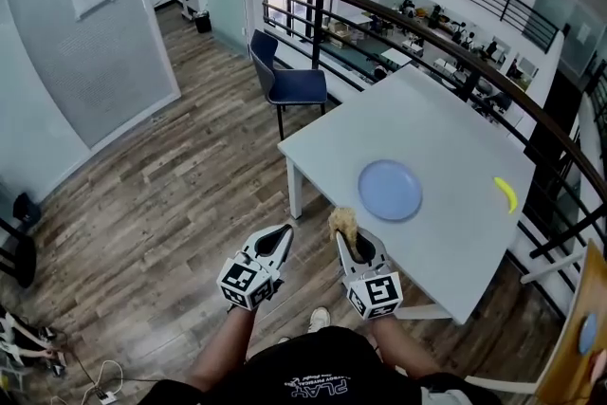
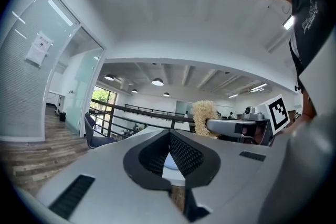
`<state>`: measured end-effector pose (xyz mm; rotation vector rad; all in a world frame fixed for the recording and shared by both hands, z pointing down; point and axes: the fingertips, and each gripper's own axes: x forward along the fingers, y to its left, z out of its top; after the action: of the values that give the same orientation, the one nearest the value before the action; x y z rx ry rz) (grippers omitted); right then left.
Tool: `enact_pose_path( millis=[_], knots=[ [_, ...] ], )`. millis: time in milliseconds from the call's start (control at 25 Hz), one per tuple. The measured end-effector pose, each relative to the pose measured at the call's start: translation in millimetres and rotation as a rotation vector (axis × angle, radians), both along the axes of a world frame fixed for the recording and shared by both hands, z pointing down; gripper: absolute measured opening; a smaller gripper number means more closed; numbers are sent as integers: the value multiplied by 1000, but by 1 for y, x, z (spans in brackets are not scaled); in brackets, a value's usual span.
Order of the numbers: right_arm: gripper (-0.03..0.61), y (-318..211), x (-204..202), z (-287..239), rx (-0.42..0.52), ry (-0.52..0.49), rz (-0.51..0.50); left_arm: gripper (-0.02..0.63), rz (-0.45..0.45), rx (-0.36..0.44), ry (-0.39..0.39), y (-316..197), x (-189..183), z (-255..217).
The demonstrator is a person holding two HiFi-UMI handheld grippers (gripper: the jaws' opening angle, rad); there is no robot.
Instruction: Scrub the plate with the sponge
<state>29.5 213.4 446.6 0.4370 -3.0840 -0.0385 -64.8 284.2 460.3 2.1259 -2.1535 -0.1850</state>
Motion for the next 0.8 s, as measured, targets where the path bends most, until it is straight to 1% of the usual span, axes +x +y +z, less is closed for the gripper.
enact_pose_path(
  millis=[200, 400, 480, 600, 720, 800],
  knots=[
    [72, -33, 1, 1, 1, 5, 7, 12, 6, -15, 2, -33, -2, -6],
    [72, -66, 9, -2, -12, 2, 19, 12, 23, -22, -2, -63, 6, -1],
    [72, -79, 12, -5, -12, -3, 27, 12, 24, -32, -19, -74, 8, -4],
    [72, -92, 12, -9, -10, -17, 32, 12, 9, -46, -58, -83, 2, -8],
    [72, -100, 13, -8, -15, -26, 32, 12, -10, -46, -40, -88, -5, -13],
    [72, -106, 10, -7, -25, -27, 34, 12, -10, -56, -46, -93, -12, -8]
  ],
)
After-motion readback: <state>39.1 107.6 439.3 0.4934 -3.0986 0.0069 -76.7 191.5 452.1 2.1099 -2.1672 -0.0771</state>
